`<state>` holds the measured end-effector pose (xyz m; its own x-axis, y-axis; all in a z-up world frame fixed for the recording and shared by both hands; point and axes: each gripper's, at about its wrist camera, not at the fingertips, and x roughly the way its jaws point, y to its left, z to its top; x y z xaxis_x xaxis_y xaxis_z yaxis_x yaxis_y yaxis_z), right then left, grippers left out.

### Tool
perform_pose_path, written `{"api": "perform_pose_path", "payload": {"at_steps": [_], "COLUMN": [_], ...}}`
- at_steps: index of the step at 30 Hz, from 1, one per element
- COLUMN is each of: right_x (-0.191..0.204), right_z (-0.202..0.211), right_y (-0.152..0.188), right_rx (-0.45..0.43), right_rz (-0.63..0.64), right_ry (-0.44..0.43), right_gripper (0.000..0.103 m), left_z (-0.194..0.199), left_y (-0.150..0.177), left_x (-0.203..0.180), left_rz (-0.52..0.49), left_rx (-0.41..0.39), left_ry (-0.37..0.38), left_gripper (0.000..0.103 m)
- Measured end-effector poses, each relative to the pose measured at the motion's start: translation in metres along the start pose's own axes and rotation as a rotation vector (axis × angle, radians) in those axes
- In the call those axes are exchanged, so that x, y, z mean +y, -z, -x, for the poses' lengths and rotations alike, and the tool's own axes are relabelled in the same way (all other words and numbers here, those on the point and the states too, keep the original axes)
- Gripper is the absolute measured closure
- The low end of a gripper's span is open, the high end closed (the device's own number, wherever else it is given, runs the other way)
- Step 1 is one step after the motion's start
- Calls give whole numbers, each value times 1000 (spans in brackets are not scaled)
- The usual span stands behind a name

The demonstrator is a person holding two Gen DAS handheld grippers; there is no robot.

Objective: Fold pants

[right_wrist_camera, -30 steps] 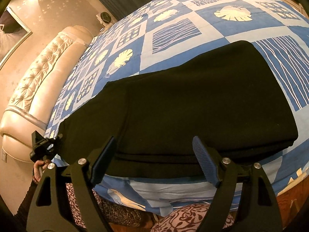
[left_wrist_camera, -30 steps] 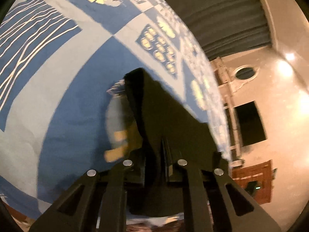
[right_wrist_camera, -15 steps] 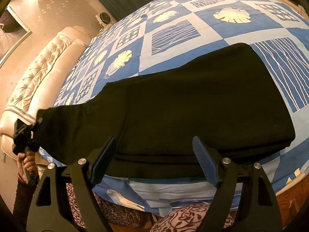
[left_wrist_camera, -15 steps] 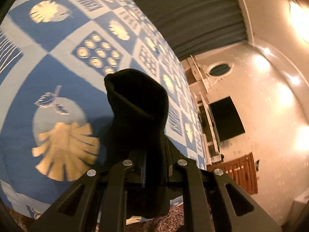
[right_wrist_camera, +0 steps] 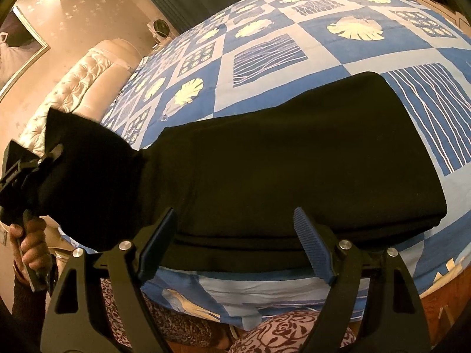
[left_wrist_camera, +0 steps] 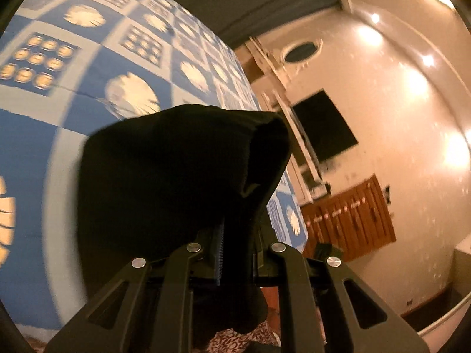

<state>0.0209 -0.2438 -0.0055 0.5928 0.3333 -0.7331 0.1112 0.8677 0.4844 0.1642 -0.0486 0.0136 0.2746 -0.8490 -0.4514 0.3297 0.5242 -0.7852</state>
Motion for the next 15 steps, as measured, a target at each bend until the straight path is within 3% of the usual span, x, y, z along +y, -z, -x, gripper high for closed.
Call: {"api": "perform_pose_path", "payload": {"at_steps": [5,8,12,15], "right_x": [-2,-7,-14,-20], "right_z": [3,3,3,5], "right_y": [-1,-3,-3,-4], "right_rx": [-7,-9,-10,-15], "right_rz": [-15,-31,-60,-90], "right_ry": [-7,-8,-10,-22], "right_gripper": [22,22,22,22], "left_z": [-66,-105,-133,-137], "left_y": [10,21,34,36], "left_x": [-10,-11,-2,0], "left_rz": [-14,-54,-73,-82], "left_rx": [97,158,196,178], "left_ry": [-24,-98,-178,-182], "left_gripper": [89,89,87,82]}}
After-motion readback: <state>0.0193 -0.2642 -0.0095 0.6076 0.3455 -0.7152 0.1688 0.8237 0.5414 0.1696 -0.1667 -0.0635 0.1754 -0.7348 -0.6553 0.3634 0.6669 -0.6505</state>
